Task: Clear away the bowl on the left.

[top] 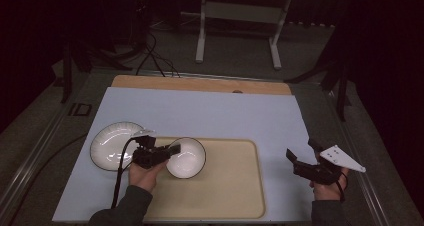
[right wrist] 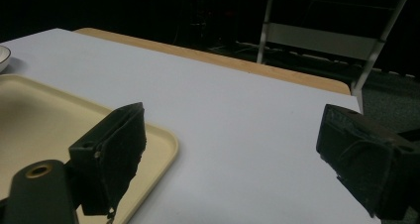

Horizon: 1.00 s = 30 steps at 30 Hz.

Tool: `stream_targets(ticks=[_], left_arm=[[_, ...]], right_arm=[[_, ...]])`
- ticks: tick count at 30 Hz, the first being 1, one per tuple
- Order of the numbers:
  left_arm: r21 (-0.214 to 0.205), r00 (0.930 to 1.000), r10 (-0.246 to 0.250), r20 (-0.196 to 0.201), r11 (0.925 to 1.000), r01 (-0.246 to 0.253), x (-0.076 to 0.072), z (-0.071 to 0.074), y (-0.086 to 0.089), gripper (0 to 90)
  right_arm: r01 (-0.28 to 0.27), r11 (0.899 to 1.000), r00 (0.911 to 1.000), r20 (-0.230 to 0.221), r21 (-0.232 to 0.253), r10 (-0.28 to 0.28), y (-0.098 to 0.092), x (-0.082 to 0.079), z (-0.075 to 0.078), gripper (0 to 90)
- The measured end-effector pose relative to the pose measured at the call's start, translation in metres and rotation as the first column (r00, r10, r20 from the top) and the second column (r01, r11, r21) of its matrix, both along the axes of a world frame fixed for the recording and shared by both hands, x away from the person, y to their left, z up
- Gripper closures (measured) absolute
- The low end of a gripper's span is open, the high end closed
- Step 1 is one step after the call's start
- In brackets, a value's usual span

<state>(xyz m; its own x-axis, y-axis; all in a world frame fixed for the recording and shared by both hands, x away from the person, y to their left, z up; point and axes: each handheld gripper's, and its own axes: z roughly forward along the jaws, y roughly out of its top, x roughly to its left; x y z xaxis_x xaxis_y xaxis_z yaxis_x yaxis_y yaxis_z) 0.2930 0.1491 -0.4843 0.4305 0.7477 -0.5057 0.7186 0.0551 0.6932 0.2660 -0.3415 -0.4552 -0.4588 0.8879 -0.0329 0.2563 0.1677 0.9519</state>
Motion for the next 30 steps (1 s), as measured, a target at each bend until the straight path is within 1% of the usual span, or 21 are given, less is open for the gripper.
stream_targets(ticks=[17, 24, 27, 28, 30], left_arm=[[0.019, 0.9998, -0.015, -0.013, 0.9997, 0.015, 0.001, -0.006, -0.010, 76.6], [0.043, 0.9992, -0.029, -0.027, 0.9986, 0.031, 0.001, -0.010, -0.016, 76.6], [0.045, 0.9992, -0.030, -0.028, 0.9985, 0.031, 0.002, -0.011, -0.017, 76.6], [0.058, 0.9989, -0.030, -0.035, 0.9978, 0.032, 0.003, -0.013, -0.019, 76.6], [0.063, 0.9987, -0.031, -0.040, 0.9974, 0.033, 0.003, -0.014, -0.020, 76.6]], right_arm=[[0.001, 1.000, 1.0000, 0.000, 0.000, -0.001, 0.000, 0.000, 0.000, 11.6], [-0.001, 1.000, 1.0000, 0.002, -0.001, 0.001, 0.001, 0.000, 0.000, 11.6], [0.000, 1.000, 1.0000, 0.001, -0.002, 0.000, 0.001, 0.000, 0.000, 11.6], [0.000, 1.000, 1.0000, 0.001, 0.000, 0.000, 0.001, 0.000, 0.000, 11.6], [0.000, 1.000, 1.0000, 0.001, 0.000, 0.000, 0.001, 0.000, 0.000, 11.6]])
